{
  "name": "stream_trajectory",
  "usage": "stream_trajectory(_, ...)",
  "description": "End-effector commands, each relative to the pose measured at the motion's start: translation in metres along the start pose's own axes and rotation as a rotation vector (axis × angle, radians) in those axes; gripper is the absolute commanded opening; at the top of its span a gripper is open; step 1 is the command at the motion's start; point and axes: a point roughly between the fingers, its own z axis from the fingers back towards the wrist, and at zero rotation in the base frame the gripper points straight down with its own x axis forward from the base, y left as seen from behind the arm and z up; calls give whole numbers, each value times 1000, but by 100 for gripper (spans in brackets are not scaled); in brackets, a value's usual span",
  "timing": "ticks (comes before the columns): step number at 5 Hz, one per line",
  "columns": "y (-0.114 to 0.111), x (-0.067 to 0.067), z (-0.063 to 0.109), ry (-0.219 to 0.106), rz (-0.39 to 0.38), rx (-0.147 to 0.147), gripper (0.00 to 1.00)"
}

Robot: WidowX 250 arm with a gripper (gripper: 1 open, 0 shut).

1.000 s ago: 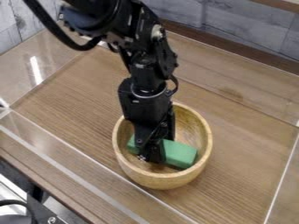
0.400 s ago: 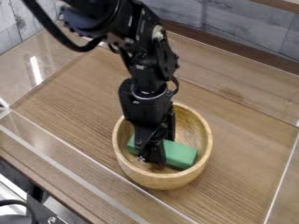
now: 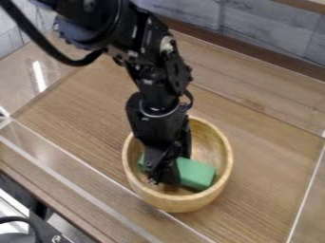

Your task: Move green object from inside the wooden bowl to the table next to it

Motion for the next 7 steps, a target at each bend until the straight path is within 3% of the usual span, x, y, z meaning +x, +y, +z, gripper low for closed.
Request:
stream_trajectory(1,2,4,11,3,-4,-3,100)
stream_trajectory(2,2,9,19,5,2,1,0)
stream_trajectory(3,-3,7,16,6,38,2,100)
stream_trajectory(4,-8,4,13,7,71,2,0)
stream_trajectory(5,-11,11,30,32,43,31,0)
stream_trajectory(6,-19,14,61,73,-24,62,0)
stream_trajectory(7,-33,26,90,112,-55,76,0)
